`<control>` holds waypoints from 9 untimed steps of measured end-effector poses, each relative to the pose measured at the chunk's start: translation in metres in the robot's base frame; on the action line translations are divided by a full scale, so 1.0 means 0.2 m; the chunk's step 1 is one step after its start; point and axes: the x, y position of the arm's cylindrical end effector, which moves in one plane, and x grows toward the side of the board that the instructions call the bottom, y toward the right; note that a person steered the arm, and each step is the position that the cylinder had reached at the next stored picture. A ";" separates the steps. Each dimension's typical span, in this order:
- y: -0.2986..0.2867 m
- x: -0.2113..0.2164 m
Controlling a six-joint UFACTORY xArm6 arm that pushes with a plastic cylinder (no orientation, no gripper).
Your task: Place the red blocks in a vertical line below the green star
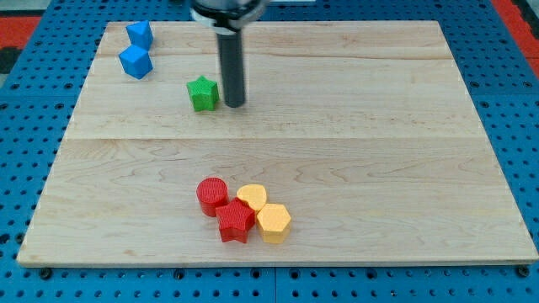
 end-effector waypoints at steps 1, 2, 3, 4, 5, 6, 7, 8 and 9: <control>-0.50 0.00; -0.59 0.09; -0.36 0.16; 0.02 0.21; 0.50 0.55; 0.69 1.04; 0.42 1.16; -0.03 1.06; -0.32 0.87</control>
